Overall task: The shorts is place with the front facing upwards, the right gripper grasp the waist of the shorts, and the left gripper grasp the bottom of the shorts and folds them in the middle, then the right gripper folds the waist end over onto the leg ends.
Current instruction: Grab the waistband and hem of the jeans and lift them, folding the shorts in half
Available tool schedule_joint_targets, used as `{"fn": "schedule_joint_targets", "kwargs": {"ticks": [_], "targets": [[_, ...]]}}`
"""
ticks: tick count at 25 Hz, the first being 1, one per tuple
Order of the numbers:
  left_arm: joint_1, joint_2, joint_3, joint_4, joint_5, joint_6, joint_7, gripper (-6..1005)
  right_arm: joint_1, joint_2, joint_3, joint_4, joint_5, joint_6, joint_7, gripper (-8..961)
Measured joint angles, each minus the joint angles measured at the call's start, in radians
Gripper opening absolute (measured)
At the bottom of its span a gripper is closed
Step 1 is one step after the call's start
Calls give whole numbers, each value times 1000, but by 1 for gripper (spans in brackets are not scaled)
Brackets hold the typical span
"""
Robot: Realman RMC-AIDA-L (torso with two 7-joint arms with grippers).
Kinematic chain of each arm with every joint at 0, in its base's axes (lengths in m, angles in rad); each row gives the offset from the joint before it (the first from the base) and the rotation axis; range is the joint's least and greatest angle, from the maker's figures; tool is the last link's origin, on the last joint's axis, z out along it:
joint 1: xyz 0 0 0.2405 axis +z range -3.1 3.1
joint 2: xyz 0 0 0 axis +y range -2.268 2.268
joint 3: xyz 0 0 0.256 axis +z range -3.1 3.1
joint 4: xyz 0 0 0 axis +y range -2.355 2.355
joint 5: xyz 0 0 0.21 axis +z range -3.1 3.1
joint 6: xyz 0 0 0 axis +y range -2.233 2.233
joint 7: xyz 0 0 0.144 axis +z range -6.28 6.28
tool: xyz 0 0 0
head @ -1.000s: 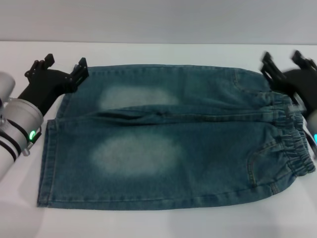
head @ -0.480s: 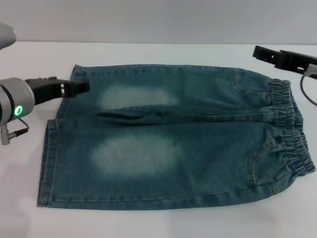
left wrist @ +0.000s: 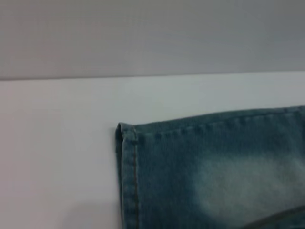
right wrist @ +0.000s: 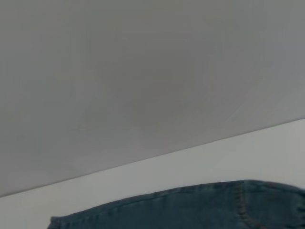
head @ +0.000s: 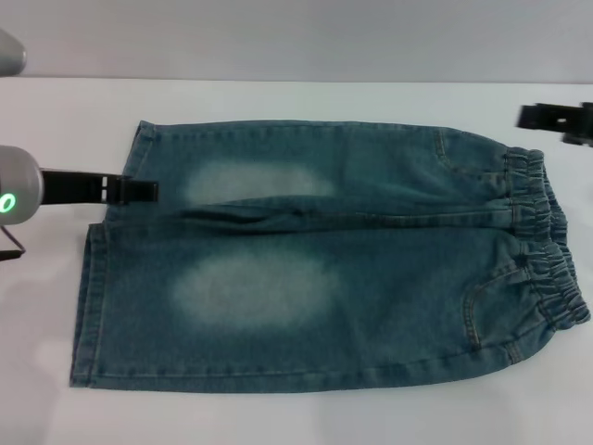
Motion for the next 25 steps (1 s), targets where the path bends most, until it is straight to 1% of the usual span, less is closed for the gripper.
{"fn": "schedule_joint_targets", "kwargs": {"ticks": [1,2,4,5,7,12,13,14,17,18,19,23,24,25], "targets": [[4,0,-8,14,1,-24,6,843,-5,1,17,-10,0,18,0,695],[20,-1,-29,60,-3,-71,18,843,-19,2,47,-20,1,39,1,695],[35,-2,-39,83,-4,-97,18,843,-27,3,60,-20,1,49,1,695],[35,-2,-39,83,-4,-97,18,843,-37,3,73,-20,1,57,2,695],[50,-2,-55,106,-5,-137,17,843,-57,5,86,-14,1,63,2,695],[55,-1,-74,108,-2,-180,19,844,-97,9,111,-5,0,95,2,695],[64,-2,-87,113,1,-237,20,844,-102,10,112,-5,-2,102,2,695],[71,-2,-89,120,-1,-263,20,844,-107,11,113,-4,-3,109,2,695],[75,-2,-90,126,-2,-278,20,844,-114,11,124,-4,-7,123,1,695],[95,-1,-95,158,2,-337,18,844,-117,11,129,-4,-8,127,1,695],[104,-2,-98,175,3,-368,13,843,-120,11,133,-3,-8,130,0,695],[106,-2,-99,180,2,-381,12,843,-131,12,140,6,-26,132,0,695],[113,-5,-97,192,2,-439,8,844,-132,12,141,13,-30,131,-1,695],[113,-5,-97,192,2,-439,8,844,-133,13,141,19,-33,129,-3,695]]}}
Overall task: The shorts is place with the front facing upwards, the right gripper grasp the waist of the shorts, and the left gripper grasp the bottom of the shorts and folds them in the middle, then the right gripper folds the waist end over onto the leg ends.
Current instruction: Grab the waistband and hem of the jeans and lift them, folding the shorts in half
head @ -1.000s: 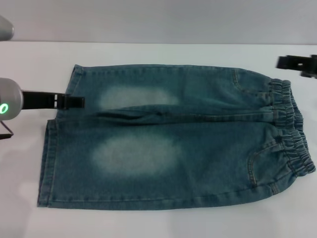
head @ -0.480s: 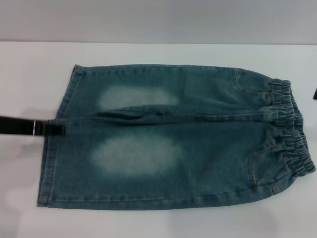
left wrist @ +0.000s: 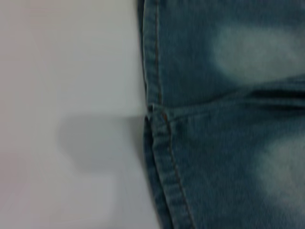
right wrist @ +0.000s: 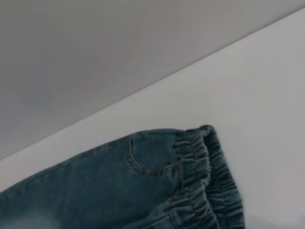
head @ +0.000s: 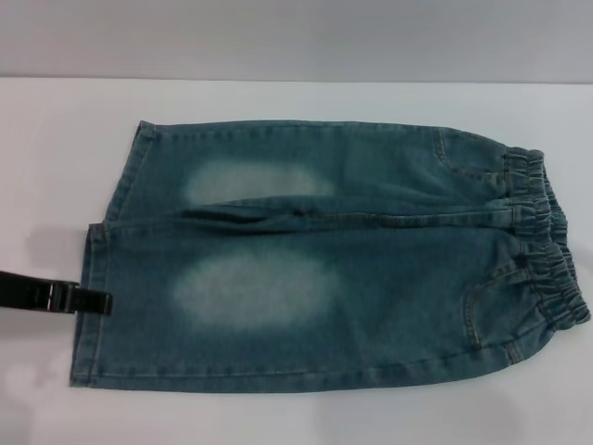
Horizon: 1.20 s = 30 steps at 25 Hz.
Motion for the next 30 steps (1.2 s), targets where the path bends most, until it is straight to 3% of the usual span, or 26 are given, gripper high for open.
{"fn": "schedule_joint_targets", "kwargs": {"ticks": [16,30], "targets": [[-8,-2,105,-102,79,-40,-71,843,27,-3,-10,49,-1,-20,-19,694],[-42,-1,116,-137,73,-58,-78,841,43,-6,-10,50,0,-20,-17,694]]}}
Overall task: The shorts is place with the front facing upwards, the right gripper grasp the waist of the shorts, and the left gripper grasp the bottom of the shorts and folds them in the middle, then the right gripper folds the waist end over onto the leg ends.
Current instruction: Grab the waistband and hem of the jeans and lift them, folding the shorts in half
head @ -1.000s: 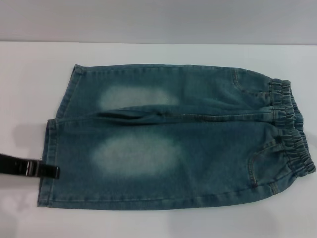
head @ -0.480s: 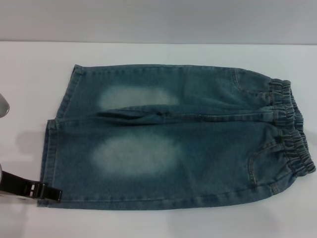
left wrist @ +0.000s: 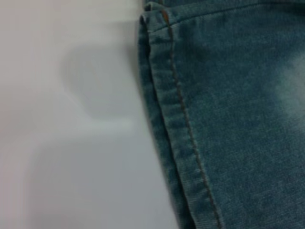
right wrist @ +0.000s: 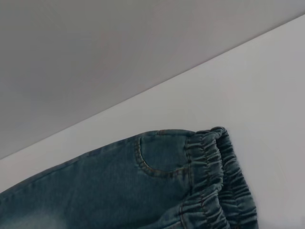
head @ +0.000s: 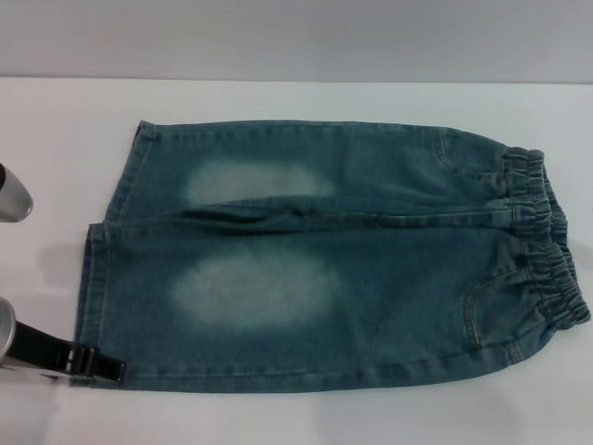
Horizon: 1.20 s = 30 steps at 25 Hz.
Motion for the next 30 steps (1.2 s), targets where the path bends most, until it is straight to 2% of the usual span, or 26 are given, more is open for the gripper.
{"fn": "schedule_joint_targets", "kwargs": {"ticks": [11,12,21,30], "targets": [[-48,3,4,-54,2,-6,8,787,7,-1,9,-3,5,2,1,694],[-68,4,1,-67,4,-15,10,780,7,-1,9,-3,5,2,1,694],[-70,2,-2,-41,2,-27,7,693,5,-2,9,-1,6,5,1,694],[-77,4,-4,-25,5,-51,12,350,2,0,8,-1,6,6,3,694]]}}
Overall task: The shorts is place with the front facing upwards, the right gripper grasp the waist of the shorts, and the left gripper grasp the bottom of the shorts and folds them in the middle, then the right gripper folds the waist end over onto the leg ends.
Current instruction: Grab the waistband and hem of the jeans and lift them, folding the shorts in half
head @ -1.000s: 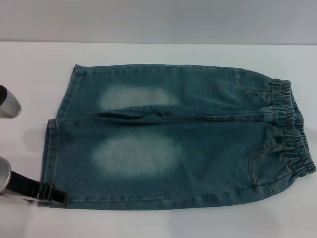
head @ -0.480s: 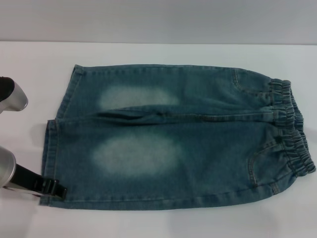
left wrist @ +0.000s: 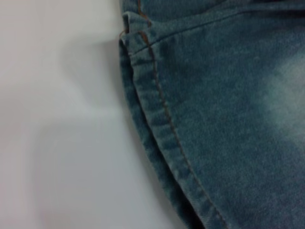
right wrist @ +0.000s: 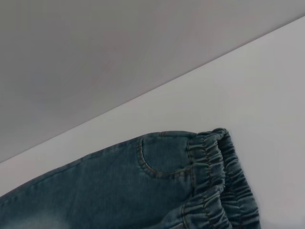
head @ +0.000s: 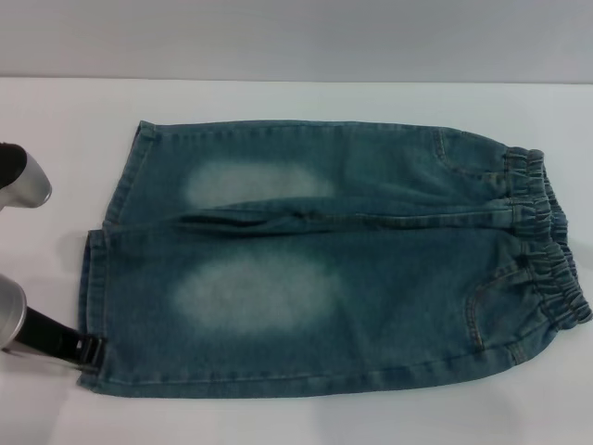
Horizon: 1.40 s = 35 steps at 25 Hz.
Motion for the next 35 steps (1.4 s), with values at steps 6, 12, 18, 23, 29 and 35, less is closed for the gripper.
{"fn": "schedule_joint_targets", "kwargs": {"ticks": [6,12,18,23,29,35], "targets": [[-1,0,-5,32,0,-11,0,61,-6,1,1,-4,0,2,1,694],[-8,0,-6,36,-2,-17,4,25,-23,3,-4,6,-6,5,2,694],[-16,0,-8,30,1,-19,14,28,-41,6,-4,58,-10,2,-1,695],[-20,0,-8,30,1,-21,15,30,-40,6,-35,103,-11,-23,-5,688],[-27,0,-8,30,1,-22,15,32,-36,6,-51,124,-11,-35,-6,678],[-33,0,-8,29,1,-21,17,35,-32,3,-72,154,-8,-54,-7,667]]}}
